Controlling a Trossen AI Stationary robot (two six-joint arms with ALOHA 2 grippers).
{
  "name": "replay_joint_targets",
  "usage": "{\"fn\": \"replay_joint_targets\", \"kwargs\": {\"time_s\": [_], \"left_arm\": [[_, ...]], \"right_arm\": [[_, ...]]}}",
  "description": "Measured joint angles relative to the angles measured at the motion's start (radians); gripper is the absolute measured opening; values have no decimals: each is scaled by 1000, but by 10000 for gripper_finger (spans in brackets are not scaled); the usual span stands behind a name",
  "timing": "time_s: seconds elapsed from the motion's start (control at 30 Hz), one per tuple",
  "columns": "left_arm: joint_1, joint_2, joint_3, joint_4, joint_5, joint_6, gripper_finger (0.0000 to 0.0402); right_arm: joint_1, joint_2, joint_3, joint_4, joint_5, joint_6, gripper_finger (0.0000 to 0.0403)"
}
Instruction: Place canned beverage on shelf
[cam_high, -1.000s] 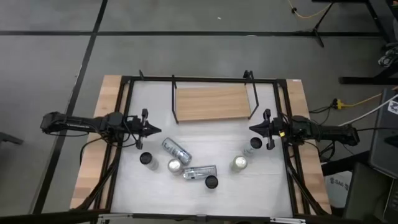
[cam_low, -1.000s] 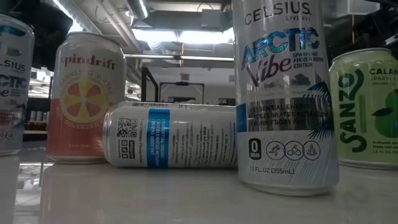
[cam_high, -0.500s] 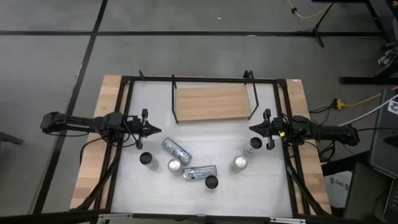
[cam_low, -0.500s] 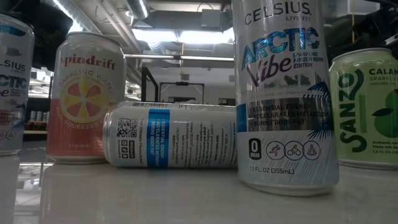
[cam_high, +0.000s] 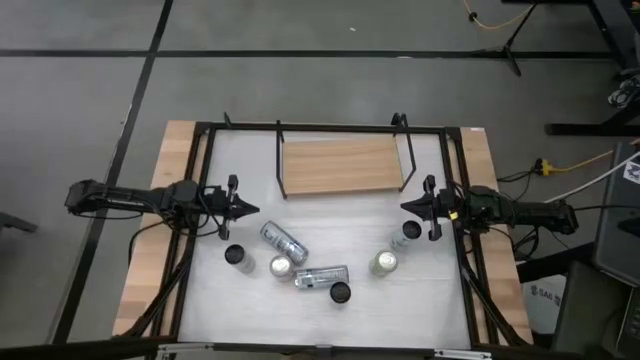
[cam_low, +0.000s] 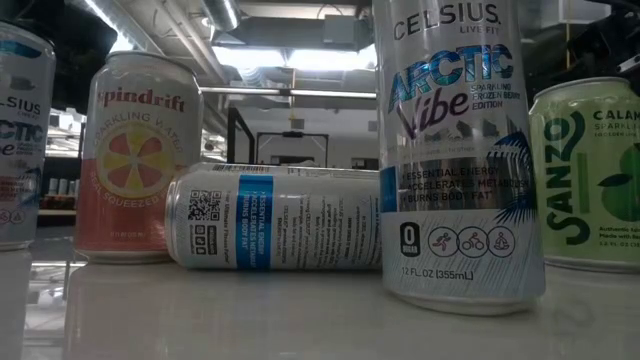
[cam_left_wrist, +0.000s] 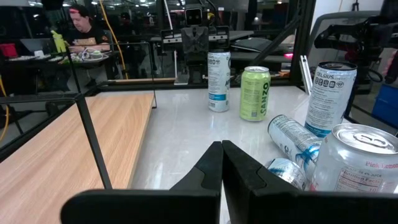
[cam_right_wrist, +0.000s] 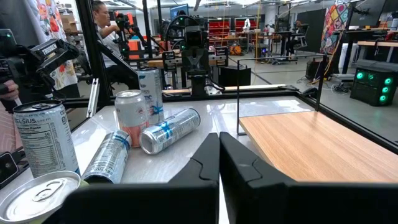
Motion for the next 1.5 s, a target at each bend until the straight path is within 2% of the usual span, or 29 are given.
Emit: {"fn": "replay_joint_targets", "kwargs": {"time_s": [0.23, 0.47, 0.63, 0.83, 1.07, 1.23, 1.37, 1.5], "left_arm": [[0, 0, 0, 5, 0, -10, 0], [0, 0, 0, 67, 0, -116, 7], [0, 0, 0, 70, -50, -191, 59], [0, 0, 0, 69, -127, -225, 154], [0, 0, 0, 68, -310, -341, 251], [0, 0, 0, 90, -337, -375, 279], [0, 0, 0, 114, -371, -339, 282], [0, 0, 0, 148, -417, -379, 283]], "right_arm": [[0, 0, 0, 0, 0, 0, 0], [0, 0, 0, 0, 0, 0, 0], [0, 0, 0, 0, 0, 0, 0], [0, 0, 0, 0, 0, 0, 0], [0, 0, 0, 0, 0, 0, 0], [0, 0, 0, 0, 0, 0, 0], [0, 0, 0, 0, 0, 0, 0], [0, 0, 0, 0, 0, 0, 0]]}}
